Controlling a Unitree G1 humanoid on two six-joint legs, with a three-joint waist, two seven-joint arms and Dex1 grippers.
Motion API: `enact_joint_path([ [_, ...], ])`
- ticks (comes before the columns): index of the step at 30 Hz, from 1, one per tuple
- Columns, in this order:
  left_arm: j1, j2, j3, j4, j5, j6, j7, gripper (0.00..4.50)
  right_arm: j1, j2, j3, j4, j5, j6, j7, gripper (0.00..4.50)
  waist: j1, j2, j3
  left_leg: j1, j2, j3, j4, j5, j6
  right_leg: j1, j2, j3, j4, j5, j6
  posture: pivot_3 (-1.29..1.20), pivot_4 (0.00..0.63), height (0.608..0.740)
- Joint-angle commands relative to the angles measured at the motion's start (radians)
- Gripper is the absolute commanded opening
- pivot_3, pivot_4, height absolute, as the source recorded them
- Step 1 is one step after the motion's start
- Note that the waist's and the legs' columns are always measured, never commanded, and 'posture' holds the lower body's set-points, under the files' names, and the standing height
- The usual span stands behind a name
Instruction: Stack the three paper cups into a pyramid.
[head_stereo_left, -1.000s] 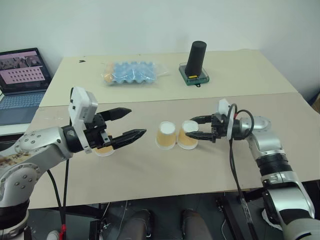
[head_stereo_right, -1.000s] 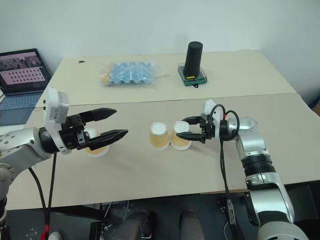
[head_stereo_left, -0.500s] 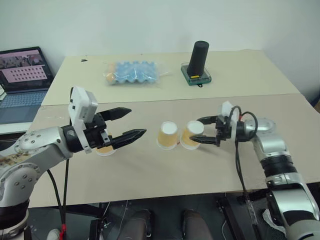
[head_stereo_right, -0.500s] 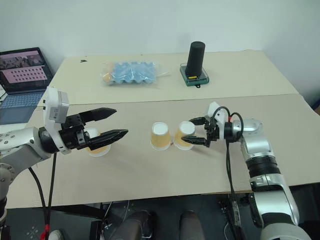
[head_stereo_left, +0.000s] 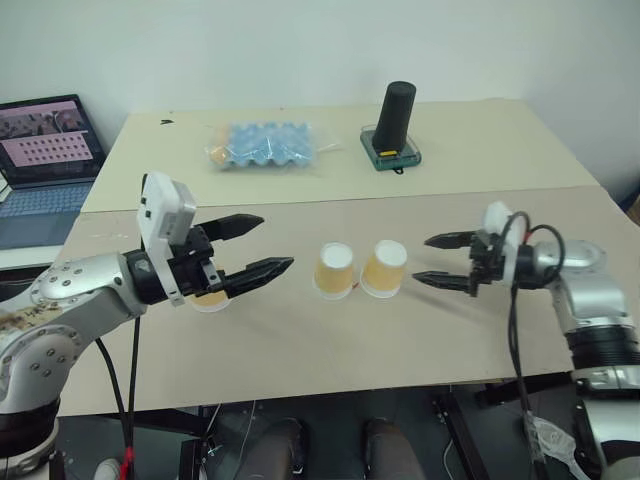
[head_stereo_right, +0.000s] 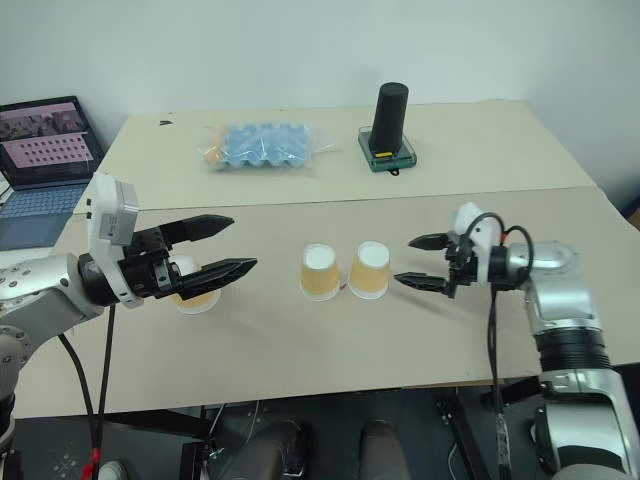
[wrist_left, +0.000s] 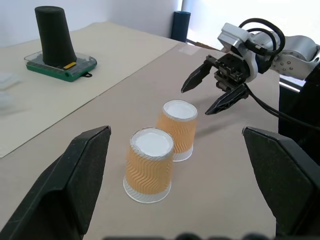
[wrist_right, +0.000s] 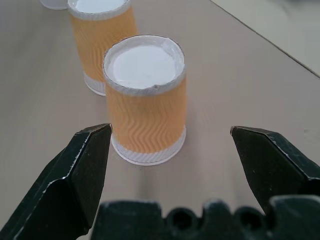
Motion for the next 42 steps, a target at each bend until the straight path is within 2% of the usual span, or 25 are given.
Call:
enact_joint_path([
  [1, 0.003, -0.077, 0.033, -0.044, 0.033, -0.037, 0.152, 4.5, -0.013, -0.072, -0.15, -0.228, 0.155, 0.138, -0.022, 4.45, 0.005, 0.0, 0.0, 0.0, 0.0, 0.0, 0.0, 0.0, 0.0, 0.0, 0.0, 0.0, 0.0, 0.0, 0.0, 0.0, 0.15, 0.726],
  [3, 0.01, -0.135, 0.034, -0.062, 0.047, -0.042, 0.248, 4.5, 0.008, -0.092, -0.202, -0.331, 0.227, 0.197, -0.027, 4.45, 0.007, 0.001, 0.0, -0.001, 0.001, 0.0, 0.0, 0.0, 0.0, 0.001, 0.0, 0.0, 0.0, 0.0, 0.0, 0.0, 0.15, 0.726],
  [7, 0.044, -0.282, -0.007, -0.132, 0.216, -0.085, 0.483, 4.5, 0.05, -0.11, -0.258, -0.503, 0.357, 0.323, -0.061, 4.45, 0.015, -0.002, 0.0, -0.001, 0.004, 0.0, 0.0, -0.001, -0.001, 0.002, 0.0, 0.0, -0.001, 0.0, 0.0, 0.0, 0.15, 0.726],
  [9, 0.096, -0.364, -0.057, -0.184, 0.409, -0.121, 0.652, 4.5, 0.082, -0.097, -0.259, -0.587, 0.404, 0.364, -0.097, 4.45, 0.019, -0.003, 0.0, -0.002, 0.004, 0.0, 0.001, -0.001, -0.001, 0.002, 0.001, 0.0, -0.001, 0.0, -0.001, 0.0, 0.15, 0.726],
  [11, 0.212, -0.383, -0.12, -0.223, 0.593, -0.185, 0.71, 4.5, 0.123, -0.081, -0.241, -0.66, 0.425, 0.376, -0.12, 4.45, 0.02, -0.003, -0.001, -0.002, 0.004, 0.002, 0.001, -0.002, 0.0, 0.003, -0.001, 0.0, -0.002, 0.001, -0.002, 0.0, 0.15, 0.726],
  [15, 0.418, -0.452, -0.136, -0.201, 0.741, -0.27, 0.738, 4.5, 0.158, -0.071, -0.215, -0.678, 0.406, 0.365, -0.147, 4.45, 0.022, -0.003, -0.001, -0.003, 0.004, 0.004, 0.001, -0.002, 0.001, 0.001, 0.0, 0.002, -0.003, 0.001, -0.002, 0.0, 0.15, 0.726],
  [21, 0.491, -0.499, -0.139, -0.131, 0.812, -0.358, 0.659, 4.5, 0.167, -0.085, -0.224, -0.657, 0.411, 0.355, -0.147, 4.45, 0.053, -0.003, -0.001, -0.003, 0.007, 0.004, 0.001, -0.002, 0.0, 0.001, 0.0, -0.003, -0.007, 0.002, -0.003, 0.0, 0.15, 0.726],
  [29, 0.434, -0.496, -0.138, -0.038, 0.826, -0.409, 0.532, 4.5, 0.184, -0.094, -0.241, -0.666, 0.416, 0.353, -0.153, 4.45, 0.051, -0.003, -0.001, -0.003, 0.007, 0.004, 0.001, -0.002, 0.001, 0.002, 0.001, -0.004, -0.01, 0.002, -0.003, 0.0, 0.15, 0.726],
  [42, 0.339, -0.518, -0.114, 0.081, 0.85, -0.412, 0.476, 4.5, 0.227, -0.105, -0.272, -0.682, 0.42, 0.353, -0.174, 4.45, 0.047, -0.003, -0.001, -0.004, 0.007, 0.004, 0.002, -0.002, 0.001, 0.001, 0.001, -0.004, -0.01, 0.003, -0.003, 0.0, 0.15, 0.726],
])
